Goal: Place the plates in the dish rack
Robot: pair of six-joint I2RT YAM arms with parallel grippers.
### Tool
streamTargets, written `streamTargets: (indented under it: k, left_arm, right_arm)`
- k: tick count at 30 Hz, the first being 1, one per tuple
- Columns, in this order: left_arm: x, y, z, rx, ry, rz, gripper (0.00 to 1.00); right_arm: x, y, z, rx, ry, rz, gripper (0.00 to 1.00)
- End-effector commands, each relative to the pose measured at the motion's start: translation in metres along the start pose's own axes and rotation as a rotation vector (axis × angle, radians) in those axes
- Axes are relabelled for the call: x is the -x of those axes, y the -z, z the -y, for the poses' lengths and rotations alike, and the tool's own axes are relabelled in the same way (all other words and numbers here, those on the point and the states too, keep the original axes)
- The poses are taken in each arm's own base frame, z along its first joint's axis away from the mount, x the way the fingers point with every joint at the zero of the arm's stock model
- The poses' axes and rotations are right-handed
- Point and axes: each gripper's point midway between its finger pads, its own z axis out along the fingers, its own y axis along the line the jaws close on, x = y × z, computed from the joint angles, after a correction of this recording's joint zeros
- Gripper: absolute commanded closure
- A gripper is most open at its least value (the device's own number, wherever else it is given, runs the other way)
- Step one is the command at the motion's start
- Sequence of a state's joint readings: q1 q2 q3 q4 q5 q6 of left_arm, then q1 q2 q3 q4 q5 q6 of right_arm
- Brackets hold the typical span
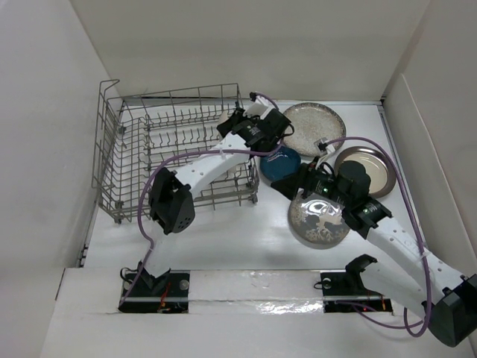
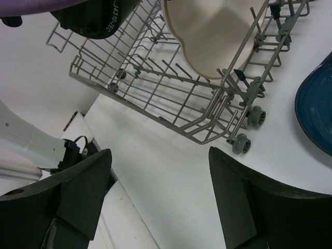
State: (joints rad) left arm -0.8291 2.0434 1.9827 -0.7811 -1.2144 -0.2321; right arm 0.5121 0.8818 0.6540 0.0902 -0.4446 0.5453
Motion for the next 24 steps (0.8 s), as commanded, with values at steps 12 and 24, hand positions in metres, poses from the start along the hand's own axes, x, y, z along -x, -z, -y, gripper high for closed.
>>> streamTargets:
  k: [12, 24]
  left_arm:
    - [0.038, 0.025, 0.003, -0.092, 0.083, 0.086, 0.57]
    - [0.117, 0.056, -0.062, -0.425, 0.451, 0.216, 0.30]
  right_arm:
    - [0.008, 0.004, 0.022, -0.112, 0.005, 0.089, 0.34]
    - [0.014, 0.025, 0.084, -0.361, -0.125, 0.189, 0.88]
